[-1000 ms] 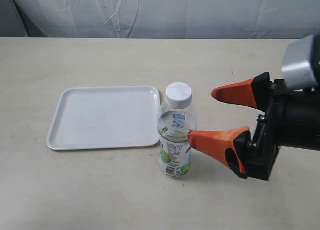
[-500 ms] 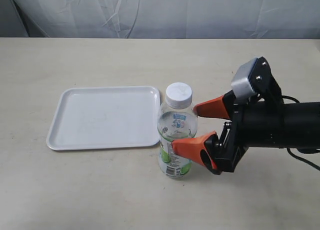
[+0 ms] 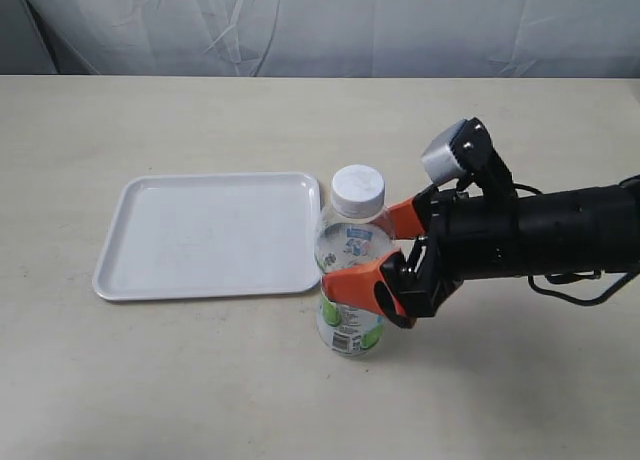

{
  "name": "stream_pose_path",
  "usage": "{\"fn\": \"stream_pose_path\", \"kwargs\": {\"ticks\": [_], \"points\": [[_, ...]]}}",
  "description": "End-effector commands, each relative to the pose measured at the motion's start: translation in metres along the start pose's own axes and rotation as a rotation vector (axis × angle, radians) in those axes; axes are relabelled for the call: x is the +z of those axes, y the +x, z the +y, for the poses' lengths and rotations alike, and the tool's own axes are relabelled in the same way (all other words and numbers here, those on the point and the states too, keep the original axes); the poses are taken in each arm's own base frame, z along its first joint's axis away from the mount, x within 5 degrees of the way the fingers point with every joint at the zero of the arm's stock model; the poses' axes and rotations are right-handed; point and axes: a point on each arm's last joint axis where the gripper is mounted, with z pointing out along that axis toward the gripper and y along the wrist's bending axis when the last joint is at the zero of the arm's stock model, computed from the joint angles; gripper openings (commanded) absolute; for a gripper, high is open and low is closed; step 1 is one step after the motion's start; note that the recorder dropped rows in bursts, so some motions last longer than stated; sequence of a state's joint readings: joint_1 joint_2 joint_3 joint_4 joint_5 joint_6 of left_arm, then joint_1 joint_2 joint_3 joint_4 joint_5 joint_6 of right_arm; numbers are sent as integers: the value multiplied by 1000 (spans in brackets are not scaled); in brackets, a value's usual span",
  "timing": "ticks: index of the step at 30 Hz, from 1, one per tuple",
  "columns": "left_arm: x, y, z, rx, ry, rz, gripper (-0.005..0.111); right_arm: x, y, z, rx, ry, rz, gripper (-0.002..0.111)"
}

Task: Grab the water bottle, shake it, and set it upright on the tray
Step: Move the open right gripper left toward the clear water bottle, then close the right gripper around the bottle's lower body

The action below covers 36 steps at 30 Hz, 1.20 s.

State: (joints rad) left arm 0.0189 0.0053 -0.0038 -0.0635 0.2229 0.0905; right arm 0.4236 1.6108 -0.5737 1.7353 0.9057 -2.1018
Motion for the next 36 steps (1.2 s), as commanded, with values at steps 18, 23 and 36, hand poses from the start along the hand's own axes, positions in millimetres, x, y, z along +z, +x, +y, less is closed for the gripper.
{"fn": "stream_pose_path", "kwargs": {"ticks": [18, 23, 36], "points": [[0, 0, 0, 16, -5, -16, 0, 22, 16, -15, 100, -107, 8, 104], [0, 0, 0, 16, -5, -16, 0, 25, 19, -19, 112, -108, 18, 104], [0, 0, 0, 16, -5, -16, 0, 29, 8, -26, 81, -100, -3, 104]]}}
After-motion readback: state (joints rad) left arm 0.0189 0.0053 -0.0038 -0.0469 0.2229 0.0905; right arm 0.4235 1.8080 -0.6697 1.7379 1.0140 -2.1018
